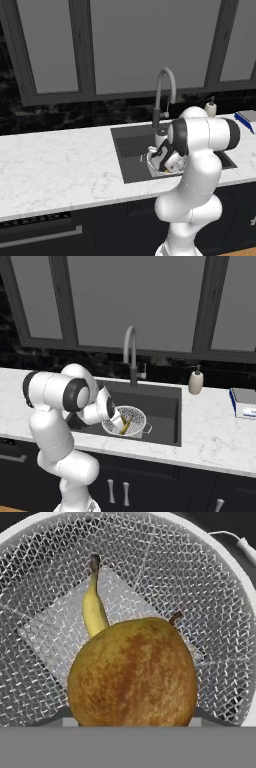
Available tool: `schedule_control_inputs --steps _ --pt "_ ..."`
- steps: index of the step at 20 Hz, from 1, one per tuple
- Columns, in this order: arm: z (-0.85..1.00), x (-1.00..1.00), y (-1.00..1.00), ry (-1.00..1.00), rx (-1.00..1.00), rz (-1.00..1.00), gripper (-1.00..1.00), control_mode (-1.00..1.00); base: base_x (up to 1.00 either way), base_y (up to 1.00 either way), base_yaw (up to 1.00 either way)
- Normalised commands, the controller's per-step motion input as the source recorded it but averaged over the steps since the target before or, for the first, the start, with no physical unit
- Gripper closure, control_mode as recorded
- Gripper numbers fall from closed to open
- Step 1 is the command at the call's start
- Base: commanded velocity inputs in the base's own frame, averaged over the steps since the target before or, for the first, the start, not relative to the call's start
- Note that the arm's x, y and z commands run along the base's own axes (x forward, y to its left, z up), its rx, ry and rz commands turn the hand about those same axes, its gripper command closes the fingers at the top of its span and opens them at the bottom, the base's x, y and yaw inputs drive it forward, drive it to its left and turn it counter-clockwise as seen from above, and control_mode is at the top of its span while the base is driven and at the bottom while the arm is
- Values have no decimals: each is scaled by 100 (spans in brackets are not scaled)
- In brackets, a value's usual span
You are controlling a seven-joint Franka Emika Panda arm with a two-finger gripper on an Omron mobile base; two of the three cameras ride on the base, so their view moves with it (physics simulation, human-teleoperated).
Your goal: Put the colander in the sink, put the pear, banana in the colander, and turn on the sink faucet and pour water over the colander.
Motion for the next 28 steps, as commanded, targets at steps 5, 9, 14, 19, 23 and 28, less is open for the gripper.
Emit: schedule_control_inputs --steps 5,9,14,19,23,28 --pt "-9 14 -2 0 0 0 -100 -100 0 0 0" --pt "0 16 -17 0 0 0 -100 -100 0 0 0" --pt "18 8 -6 0 0 0 -100 -100 0 0 0" --pt "43 1 -1 0 1 0 -100 -100 0 0 0" --pt "82 -29 -1 -1 4 0 -100 -100 0 0 0" --pt "100 -48 -9 -3 10 1 -100 -100 0 0 0"
